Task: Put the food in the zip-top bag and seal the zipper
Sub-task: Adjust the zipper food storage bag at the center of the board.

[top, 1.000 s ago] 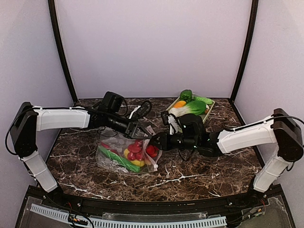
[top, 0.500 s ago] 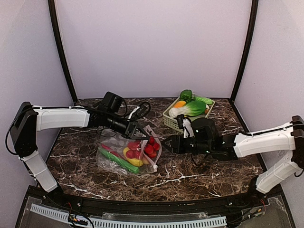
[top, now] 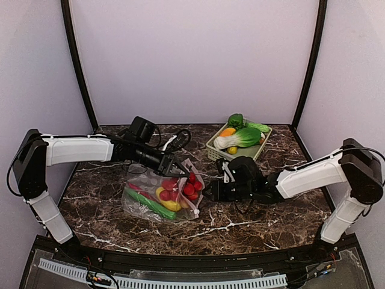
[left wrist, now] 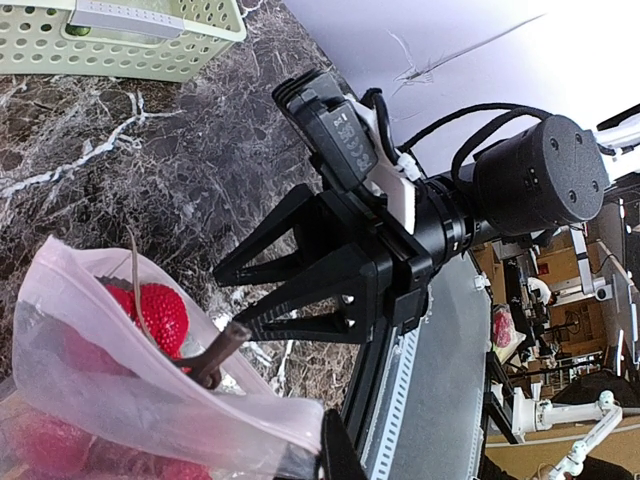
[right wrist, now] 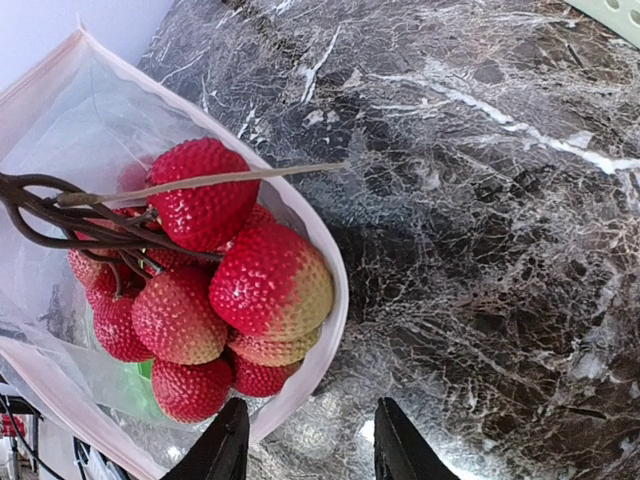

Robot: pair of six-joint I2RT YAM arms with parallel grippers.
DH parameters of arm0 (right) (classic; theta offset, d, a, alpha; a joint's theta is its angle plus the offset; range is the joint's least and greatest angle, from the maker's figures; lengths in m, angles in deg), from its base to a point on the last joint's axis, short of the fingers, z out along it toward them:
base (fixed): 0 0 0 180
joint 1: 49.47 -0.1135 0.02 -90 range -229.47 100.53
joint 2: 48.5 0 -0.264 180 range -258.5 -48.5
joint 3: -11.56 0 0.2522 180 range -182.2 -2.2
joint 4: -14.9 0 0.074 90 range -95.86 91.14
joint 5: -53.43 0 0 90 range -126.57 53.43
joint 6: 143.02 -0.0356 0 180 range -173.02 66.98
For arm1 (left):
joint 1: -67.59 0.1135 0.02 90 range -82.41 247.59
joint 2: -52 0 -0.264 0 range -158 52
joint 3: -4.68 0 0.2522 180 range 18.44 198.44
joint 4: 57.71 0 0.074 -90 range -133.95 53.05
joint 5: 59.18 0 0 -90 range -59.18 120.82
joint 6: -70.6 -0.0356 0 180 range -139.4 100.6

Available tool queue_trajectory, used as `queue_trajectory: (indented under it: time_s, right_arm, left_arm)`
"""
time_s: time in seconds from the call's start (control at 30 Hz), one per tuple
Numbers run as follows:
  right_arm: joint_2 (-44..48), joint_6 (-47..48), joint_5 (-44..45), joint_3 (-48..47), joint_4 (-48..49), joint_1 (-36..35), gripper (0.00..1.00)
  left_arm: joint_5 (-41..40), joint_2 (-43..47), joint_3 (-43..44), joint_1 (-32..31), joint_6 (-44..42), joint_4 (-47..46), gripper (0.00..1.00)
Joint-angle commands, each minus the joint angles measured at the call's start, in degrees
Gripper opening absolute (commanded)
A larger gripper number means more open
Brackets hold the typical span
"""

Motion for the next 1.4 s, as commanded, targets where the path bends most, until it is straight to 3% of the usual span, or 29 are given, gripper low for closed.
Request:
queue_trajectory:
  time_s: [0.0, 0.43, 0.53, 0.67, 0.83, 0.97, 1.2, 1.37]
  right_arm:
    - [-2.55, -1.14, -2.79, -2.08, 3.52, 0.62, 0.41]
    - [-9.24, -3.56, -5.02, -5.8, 6.33, 1.35, 0.28]
    - [-10.32, -3.67, -5.49, -6.84, 6.22, 1.44, 0.2]
    - [-9.39, -4.62, -5.99, -6.64, 6.52, 1.55, 0.0]
    - [-1.25, -2.95, -6.11, -7.98, 3.61, 1.57, 0.0]
    - [6.9, 4.4, -3.14, -15.71, -6.16, 0.01, 0.0]
    - [11.69, 12.72, -4.21, -25.47, -14.14, -0.78, 0.0]
    - [11.07, 14.59, -0.85, -26.67, -18.63, -0.93, 0.0]
  left_arm:
    - [-0.45, 1.03, 1.02, 0.25, -0.98, 2.01, 0.01]
    - [-1.34, 1.25, 1.15, 0.27, -1.61, 2.66, 0.01]
    - [-1.73, 1.23, 1.24, 0.25, -1.87, 2.87, 0.01]
    - [-2.55, 1.37, 1.6, 0.27, -2.6, 3.81, 0.01]
    - [-9.82, 3.17, 4.82, 0.36, -8.77, 10.55, 0.01]
    - [-17.15, 6.65, 9.22, 0.87, -12.96, 16.61, 0.01]
    - [-20.82, 11.88, 16.03, 4.66, -9.9, 19.87, 0.01]
    - [-18.76, 12.33, 17.7, 4.94, -6.33, 18.94, 0.01]
